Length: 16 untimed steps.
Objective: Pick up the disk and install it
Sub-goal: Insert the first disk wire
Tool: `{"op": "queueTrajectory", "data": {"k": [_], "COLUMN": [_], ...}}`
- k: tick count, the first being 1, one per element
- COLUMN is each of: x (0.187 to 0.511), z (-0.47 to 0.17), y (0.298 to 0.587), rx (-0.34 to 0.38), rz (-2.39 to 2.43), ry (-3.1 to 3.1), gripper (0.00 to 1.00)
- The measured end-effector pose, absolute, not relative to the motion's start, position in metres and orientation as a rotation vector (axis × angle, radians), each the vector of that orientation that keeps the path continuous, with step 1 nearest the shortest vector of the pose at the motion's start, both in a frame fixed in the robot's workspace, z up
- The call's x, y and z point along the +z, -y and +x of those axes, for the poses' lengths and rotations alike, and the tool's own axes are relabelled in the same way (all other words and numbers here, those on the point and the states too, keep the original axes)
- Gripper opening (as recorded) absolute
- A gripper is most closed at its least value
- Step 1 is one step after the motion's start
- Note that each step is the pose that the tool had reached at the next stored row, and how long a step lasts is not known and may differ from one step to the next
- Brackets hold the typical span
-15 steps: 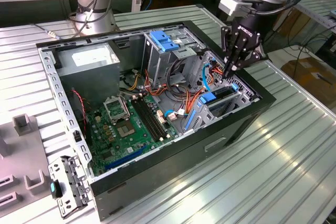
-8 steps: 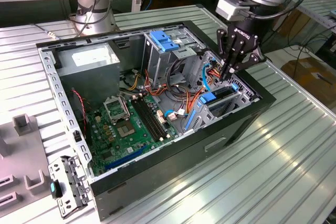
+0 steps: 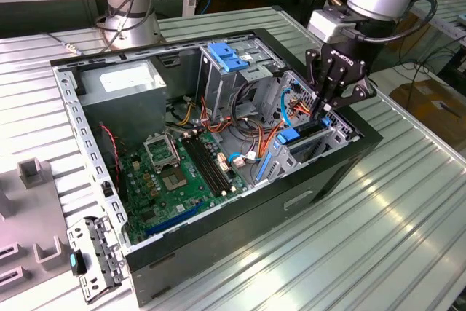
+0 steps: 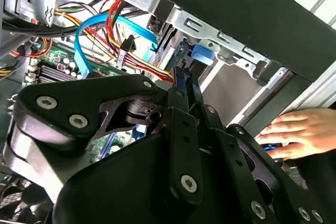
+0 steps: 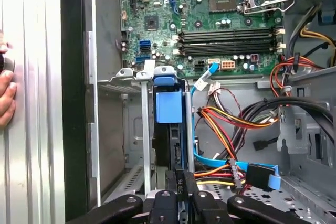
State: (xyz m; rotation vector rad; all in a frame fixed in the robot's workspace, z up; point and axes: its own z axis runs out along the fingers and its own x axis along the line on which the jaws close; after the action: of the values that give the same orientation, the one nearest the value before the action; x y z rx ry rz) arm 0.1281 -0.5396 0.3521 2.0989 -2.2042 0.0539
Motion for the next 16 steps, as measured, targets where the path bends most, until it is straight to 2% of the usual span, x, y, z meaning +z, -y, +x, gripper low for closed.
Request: {"op": "queueTrajectory", "data": {"k": [16], "x": [0.3462], "z": [0.1272], "y": [0.5391], "rx": [0.046], "rz": [2.102], "ry": [2.211], "gripper": [0.17]}}
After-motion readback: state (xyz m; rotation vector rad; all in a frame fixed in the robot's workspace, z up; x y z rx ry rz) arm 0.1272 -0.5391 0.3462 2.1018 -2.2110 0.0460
